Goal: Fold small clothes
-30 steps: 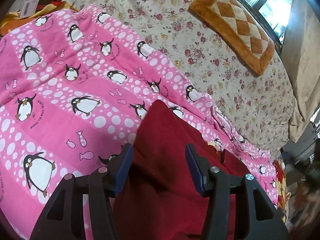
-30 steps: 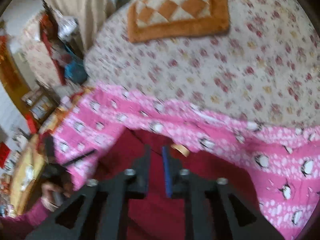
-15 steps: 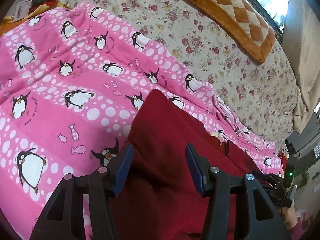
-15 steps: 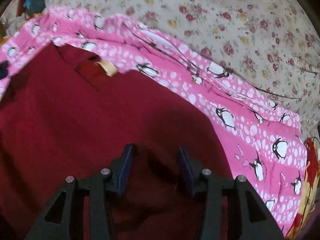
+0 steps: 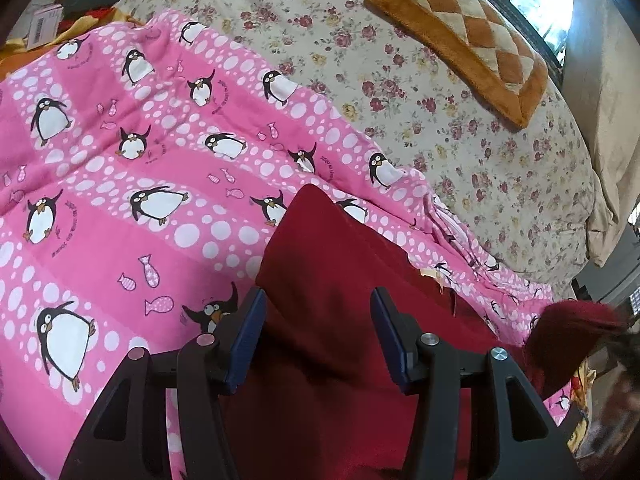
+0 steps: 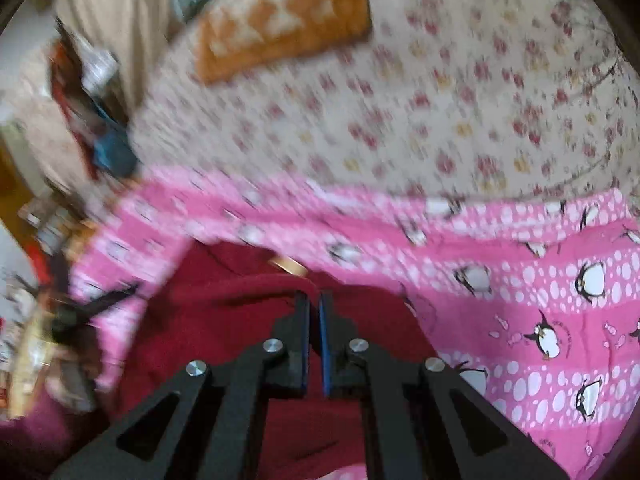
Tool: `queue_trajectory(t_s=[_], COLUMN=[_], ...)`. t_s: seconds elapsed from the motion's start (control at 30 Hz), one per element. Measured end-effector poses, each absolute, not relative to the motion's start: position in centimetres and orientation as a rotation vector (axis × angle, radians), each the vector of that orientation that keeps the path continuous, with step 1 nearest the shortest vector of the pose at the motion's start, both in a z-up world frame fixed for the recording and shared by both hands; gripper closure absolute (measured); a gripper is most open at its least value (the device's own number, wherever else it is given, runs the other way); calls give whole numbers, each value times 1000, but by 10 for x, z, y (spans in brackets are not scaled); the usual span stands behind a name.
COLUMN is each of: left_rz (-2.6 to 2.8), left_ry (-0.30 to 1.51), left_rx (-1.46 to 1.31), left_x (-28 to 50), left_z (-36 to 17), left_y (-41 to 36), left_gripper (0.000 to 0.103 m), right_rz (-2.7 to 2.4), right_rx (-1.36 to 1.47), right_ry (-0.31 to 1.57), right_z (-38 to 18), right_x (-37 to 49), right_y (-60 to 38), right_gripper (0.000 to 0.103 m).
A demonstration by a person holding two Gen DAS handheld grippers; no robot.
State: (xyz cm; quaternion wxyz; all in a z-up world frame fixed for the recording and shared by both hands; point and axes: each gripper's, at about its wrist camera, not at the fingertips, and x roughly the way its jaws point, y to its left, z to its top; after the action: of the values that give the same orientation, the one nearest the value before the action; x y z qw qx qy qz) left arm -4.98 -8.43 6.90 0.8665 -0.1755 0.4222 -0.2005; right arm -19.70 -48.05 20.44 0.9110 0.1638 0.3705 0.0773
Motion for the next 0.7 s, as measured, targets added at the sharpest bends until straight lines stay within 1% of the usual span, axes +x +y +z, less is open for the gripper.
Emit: queue_trajectory(t_s=[0.13, 0.23, 0.4, 0.53, 0.63, 0.7], left_rz=[-418, -417, -417, -432, -436, -435], left_ry=[877, 872, 871, 881, 874, 870], left_rx=[-392, -417, -440, -442, -430, -426], left_x=[-53, -54, -54, -54, -55, -54], left_z=[72, 74, 76, 76, 78, 78], left_y=[-80, -75, -70, -73, -73, -73], left_gripper=[70, 70, 70, 70, 70, 70], right_rz=[317, 431, 576, 568, 581, 558], right_rx=[398, 388, 334, 269, 258, 249], right_ry=[670, 664, 699, 837, 976, 1083], right_z=[257, 285, 301, 271, 224, 181], right_x=[-230, -241, -239, -198, -149, -110], right_y=[-469, -449, -412, -377, -355, -339], right_gripper=[99, 99, 99, 99, 99, 99])
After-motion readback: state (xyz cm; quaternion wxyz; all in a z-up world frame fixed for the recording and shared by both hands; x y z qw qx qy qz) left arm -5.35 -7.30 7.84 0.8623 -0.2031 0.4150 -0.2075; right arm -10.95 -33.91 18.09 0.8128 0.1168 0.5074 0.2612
